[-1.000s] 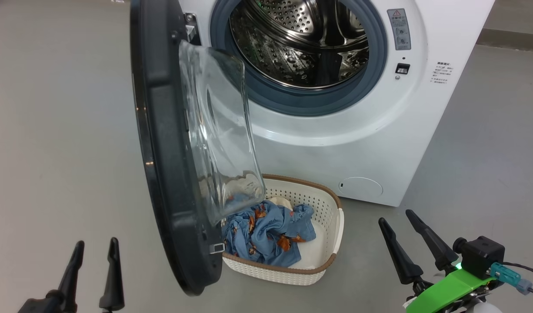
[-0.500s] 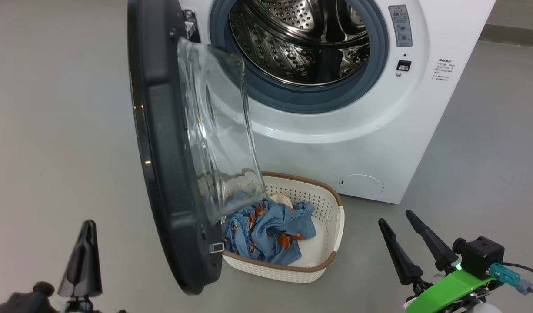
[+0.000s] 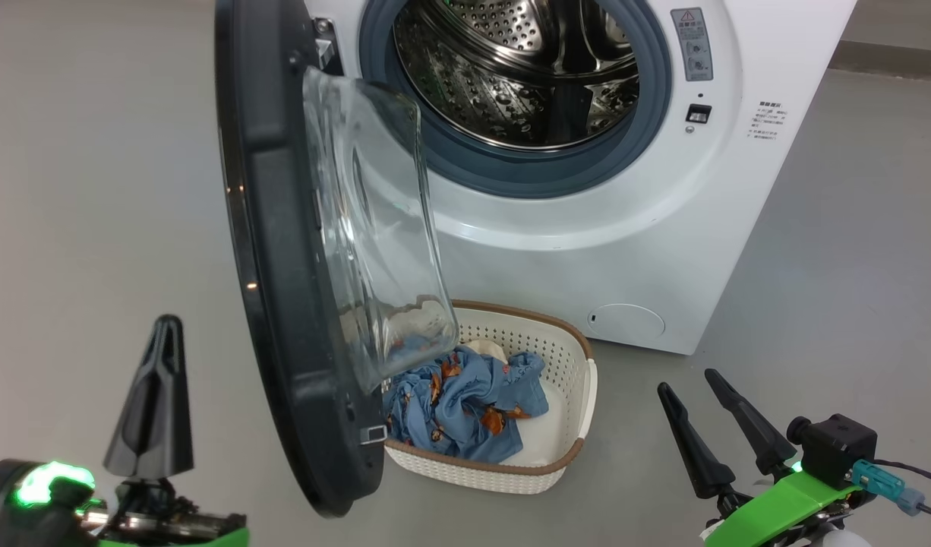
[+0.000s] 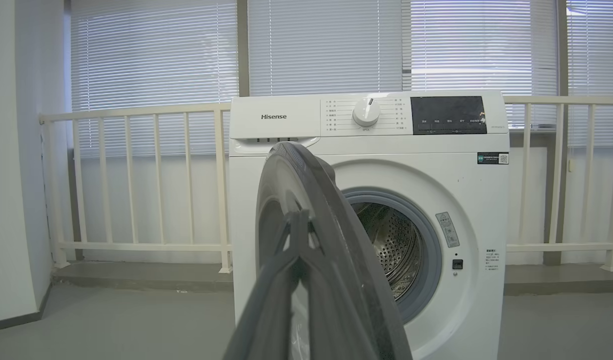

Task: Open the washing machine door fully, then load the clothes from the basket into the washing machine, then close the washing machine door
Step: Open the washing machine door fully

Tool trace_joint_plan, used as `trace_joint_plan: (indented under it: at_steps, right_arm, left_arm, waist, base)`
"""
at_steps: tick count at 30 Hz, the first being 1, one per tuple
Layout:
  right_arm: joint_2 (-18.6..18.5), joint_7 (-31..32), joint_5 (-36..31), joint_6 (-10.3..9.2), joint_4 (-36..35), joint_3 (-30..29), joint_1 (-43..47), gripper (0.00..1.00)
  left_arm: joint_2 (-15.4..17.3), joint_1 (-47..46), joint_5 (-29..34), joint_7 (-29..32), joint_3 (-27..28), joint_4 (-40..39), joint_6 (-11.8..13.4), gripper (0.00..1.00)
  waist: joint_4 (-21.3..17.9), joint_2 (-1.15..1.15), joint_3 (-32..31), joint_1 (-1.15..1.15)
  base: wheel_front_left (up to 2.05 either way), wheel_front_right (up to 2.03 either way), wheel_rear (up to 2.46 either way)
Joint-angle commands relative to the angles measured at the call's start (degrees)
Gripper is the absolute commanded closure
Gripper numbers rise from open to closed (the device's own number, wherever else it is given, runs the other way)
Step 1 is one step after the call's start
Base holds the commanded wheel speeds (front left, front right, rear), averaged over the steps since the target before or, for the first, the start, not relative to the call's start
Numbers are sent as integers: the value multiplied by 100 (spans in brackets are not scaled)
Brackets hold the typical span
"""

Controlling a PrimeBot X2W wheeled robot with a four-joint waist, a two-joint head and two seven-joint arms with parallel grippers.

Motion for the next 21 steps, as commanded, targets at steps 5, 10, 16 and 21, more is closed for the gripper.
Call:
trace_joint_plan:
  at_steps: [5,10,16,21]
  right_arm:
    - [-41,-69,6,17,-112,135,-116,0]
    - [-55,-69,18,17,-107,177,-139,0]
    - [-56,-69,32,17,-94,229,-182,0]
    - [-47,-69,47,17,-71,252,-234,0]
  left_arm:
    - [130,-245,-8,9,-215,-579,-19,100]
    - [146,-236,-22,112,-668,-795,-19,100]
    - [96,-195,-146,301,-1226,-766,-19,100]
    - [37,-177,-266,353,-1700,-425,-19,100]
  waist:
    - [-13,0,30,0]
    - [-16,0,44,0]
    - [-49,0,77,0]
    - [-114,0,121,0]
  base:
    - [0,0,0]
    - [0,0,0]
    - [0,0,0]
    - [0,0,0]
